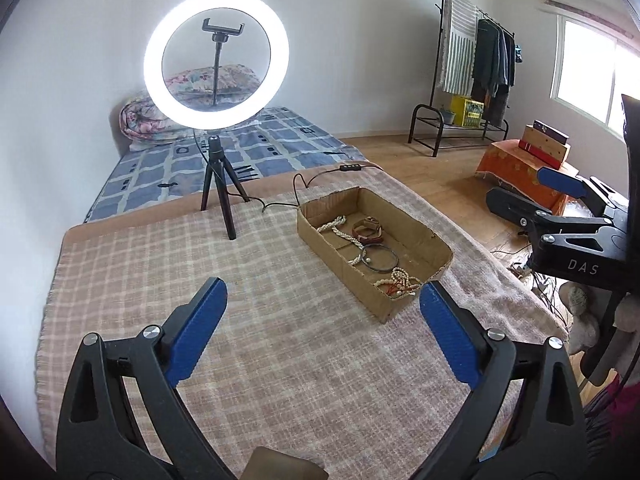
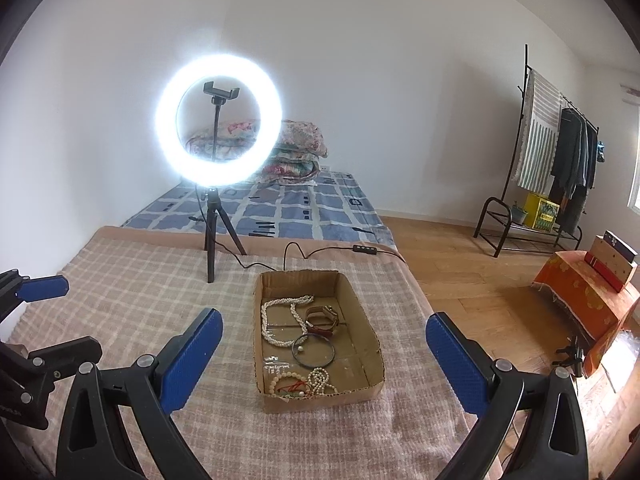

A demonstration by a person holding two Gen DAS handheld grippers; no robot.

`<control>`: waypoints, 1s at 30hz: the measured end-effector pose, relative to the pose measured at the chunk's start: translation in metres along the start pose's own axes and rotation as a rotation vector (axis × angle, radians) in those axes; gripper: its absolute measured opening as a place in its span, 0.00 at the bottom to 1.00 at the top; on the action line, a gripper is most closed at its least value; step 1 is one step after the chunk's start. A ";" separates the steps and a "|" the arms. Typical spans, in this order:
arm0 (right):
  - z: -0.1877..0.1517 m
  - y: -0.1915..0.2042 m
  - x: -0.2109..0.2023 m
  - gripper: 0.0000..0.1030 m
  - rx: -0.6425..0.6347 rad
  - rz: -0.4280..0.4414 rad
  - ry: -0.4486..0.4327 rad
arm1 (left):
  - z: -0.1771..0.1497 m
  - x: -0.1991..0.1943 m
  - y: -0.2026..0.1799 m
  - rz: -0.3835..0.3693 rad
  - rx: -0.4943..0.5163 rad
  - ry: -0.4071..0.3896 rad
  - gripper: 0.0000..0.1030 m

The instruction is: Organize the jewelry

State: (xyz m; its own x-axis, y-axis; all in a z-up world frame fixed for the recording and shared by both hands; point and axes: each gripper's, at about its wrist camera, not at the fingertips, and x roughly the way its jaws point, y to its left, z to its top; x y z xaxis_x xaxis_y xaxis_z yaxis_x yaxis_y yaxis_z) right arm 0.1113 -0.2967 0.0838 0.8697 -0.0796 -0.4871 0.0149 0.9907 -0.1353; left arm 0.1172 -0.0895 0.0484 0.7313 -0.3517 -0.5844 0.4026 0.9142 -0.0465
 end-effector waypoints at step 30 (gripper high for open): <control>-0.007 0.007 -0.005 1.00 -0.001 -0.007 -0.012 | -0.006 -0.008 0.005 0.083 0.002 0.005 1.00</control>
State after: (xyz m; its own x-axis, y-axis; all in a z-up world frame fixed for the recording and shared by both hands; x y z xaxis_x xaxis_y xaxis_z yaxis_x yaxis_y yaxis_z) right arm 0.1036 -0.2901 0.0788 0.8753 -0.0849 -0.4762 0.0200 0.9900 -0.1396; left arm 0.1103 -0.0809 0.0477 0.7595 -0.2740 -0.5900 0.3417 0.9398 0.0035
